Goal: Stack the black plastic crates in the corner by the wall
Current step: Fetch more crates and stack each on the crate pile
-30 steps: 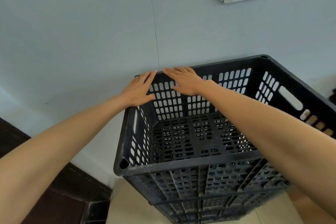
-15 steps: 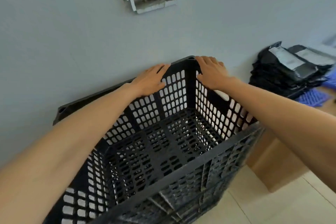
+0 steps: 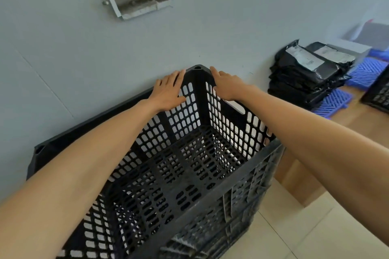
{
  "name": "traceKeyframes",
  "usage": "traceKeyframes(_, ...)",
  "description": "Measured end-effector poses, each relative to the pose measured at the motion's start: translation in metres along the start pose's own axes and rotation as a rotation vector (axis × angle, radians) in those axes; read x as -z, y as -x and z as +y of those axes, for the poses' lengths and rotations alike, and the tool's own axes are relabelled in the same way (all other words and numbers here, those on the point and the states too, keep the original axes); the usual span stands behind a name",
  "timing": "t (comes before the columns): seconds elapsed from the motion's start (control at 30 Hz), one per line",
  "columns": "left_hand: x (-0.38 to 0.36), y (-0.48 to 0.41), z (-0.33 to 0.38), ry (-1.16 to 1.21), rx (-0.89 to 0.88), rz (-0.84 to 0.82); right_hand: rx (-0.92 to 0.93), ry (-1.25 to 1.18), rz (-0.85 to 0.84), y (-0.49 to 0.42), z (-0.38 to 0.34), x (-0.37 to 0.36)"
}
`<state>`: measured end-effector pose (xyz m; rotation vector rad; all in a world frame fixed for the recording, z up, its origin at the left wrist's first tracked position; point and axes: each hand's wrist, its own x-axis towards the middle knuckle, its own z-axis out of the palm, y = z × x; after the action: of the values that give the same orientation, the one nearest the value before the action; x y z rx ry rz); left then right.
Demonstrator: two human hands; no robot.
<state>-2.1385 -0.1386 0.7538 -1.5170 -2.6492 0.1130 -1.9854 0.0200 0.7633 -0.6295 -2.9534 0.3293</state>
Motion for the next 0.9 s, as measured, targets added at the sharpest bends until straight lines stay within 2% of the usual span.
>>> traceKeyframes(0.33, 0.026, 0.017, -0.004, 0.117, -0.073, -0.178, 0.015, -0.027, -0.011, 0.013, 0.0, 0.004)
traceKeyframes(0.5, 0.019, 0.058, -0.032, 0.054, -0.026, -0.158, 0.047, 0.117, 0.065, 0.026, -0.004, 0.0)
traceKeyframes(0.67, 0.025, 0.108, -0.038, 0.018, 0.047, -0.165, 0.064, 0.262, -0.035, 0.051, -0.006, 0.004)
traceKeyframes(0.77, 0.037, 0.139, -0.022, 0.13, 0.109, -0.266, 0.175, 0.185, -0.096, 0.067, -0.017, 0.012)
traceKeyframes(0.83, 0.046, 0.163, -0.002, 0.26, 0.154, -0.319, 0.361, 0.074, -0.111, 0.088, -0.033, 0.022)
traceKeyframes(0.9, 0.058, 0.19, 0.023, 0.304, 0.179, -0.351, 0.542, -0.099, -0.21, 0.12, -0.053, 0.034)
